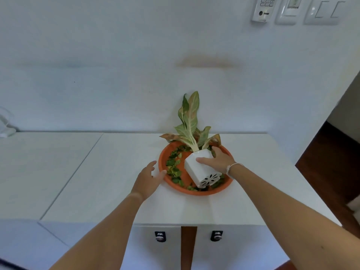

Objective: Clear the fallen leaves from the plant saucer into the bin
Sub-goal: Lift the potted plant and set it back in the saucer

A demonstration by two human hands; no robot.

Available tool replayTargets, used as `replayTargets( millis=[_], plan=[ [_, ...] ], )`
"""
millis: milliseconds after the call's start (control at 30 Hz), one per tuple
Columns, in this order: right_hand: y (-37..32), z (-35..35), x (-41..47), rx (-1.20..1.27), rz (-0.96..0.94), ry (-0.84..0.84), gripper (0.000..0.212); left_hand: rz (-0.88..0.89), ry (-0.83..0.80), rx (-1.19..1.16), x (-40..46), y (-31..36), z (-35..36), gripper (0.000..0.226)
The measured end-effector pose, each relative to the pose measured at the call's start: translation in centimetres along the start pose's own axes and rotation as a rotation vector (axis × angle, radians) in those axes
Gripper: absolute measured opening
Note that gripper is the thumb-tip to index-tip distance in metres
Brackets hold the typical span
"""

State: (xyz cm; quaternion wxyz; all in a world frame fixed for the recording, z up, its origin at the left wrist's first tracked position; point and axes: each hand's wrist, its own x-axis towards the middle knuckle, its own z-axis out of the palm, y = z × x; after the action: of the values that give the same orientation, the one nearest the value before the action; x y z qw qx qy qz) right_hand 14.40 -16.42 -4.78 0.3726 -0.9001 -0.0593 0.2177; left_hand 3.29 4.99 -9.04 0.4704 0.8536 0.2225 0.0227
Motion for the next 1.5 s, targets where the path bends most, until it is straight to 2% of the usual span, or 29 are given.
replayTargets(
  millis=[100, 267, 500, 800, 1100, 1500],
  plan=[
    [0.1, 0.5, 0.7, 0.025, 0.073, -0.009, 0.101, 0.013, -0.031, -0.064, 1.4, -0.3, 0.0, 0.064],
    [-0.3, 0.8, 0.7, 0.047, 0.108, -0.045, 0.09, 0.07, -0.086, -0.079, 2.4, -0.2, 0.1, 0.046],
    [-0.3, 0.8, 1.0, -0.017, 0.09, -0.017, 0.095, 0.061, -0.084, -0.082, 2.1, -0.2, 0.1, 0.044],
    [-2.0, -0.7, 2.0, 0.262, -0.042, 0.068, 0.085, -0.011, -0.035, -0.14, 2.1, 0.1, 0.5, 0.046],
    [-1.8, 1.1, 3.6, 0.32, -0.201, 0.139, 0.096, -0.035, -0.014, -0.191, 1.9, 0.5, 0.7, 0.045],
    [0.5, 3.9, 4.0, 0.451, -0.283, 0.226, 0.099, -0.056, -0.005, -0.187, 2.4, 0.2, 0.9, 0.047]
  ],
)
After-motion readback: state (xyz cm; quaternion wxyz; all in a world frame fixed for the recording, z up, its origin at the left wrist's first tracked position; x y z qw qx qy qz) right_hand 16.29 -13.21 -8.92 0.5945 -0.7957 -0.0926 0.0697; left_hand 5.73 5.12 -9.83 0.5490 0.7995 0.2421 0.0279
